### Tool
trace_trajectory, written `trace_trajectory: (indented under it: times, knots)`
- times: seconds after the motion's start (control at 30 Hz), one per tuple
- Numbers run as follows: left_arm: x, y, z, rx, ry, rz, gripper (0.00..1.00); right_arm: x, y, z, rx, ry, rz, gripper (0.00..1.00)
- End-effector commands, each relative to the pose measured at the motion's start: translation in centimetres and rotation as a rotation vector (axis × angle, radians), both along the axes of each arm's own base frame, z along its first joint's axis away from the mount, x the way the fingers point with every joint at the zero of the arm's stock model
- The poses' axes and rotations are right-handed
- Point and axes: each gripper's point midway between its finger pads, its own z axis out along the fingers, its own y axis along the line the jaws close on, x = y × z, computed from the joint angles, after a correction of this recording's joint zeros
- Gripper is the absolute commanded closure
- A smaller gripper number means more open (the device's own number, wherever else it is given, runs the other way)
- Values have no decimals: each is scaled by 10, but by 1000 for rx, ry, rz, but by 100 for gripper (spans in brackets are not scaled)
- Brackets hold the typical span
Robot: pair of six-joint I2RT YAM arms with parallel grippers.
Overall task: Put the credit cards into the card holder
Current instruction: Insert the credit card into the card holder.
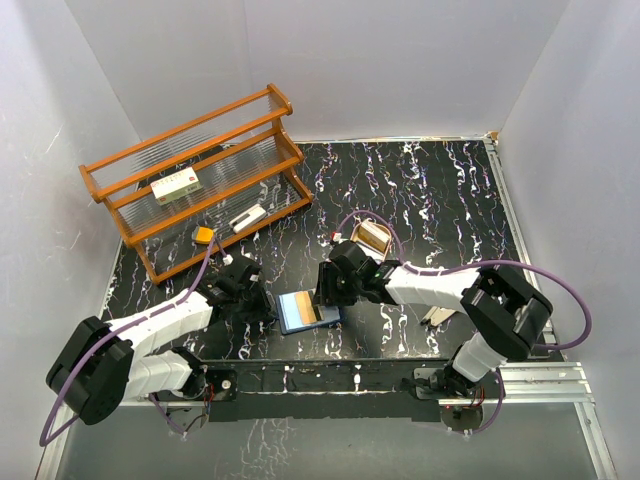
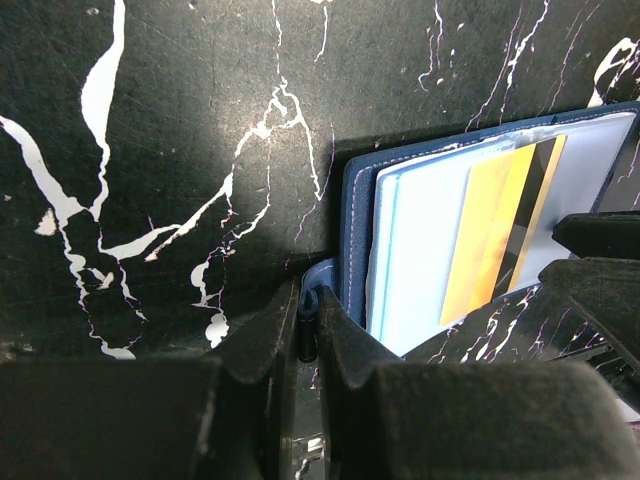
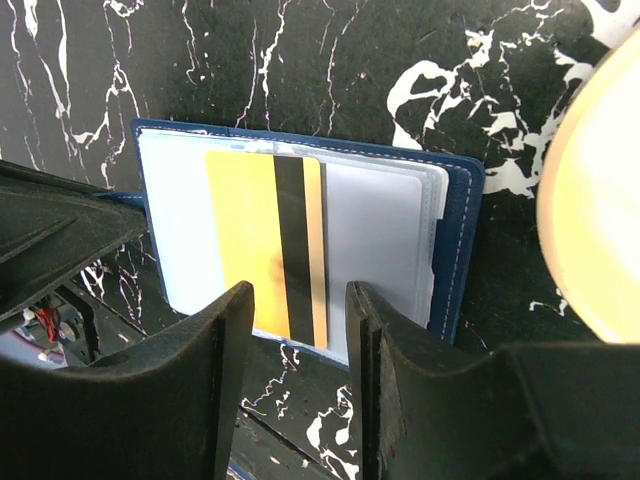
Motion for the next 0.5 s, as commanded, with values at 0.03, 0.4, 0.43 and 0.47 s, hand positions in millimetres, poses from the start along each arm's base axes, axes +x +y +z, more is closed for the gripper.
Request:
trace_trajectory:
  times: [0.03,0.4,0.43,0.47]
  knots:
    - [-6,2,-2,1,14,-10,100,5,12,4,35,-17,27,59]
    - [-5,-2,0,-16,9,-18,100,0,33,6,77,-6,66,58]
    - [-5,-2,0,-17,8,-19,100,0,35,6,80,-6,70,58]
    - [-5,-2,0,-19,7,-18,100,-1,37,7,85,-4,73,58]
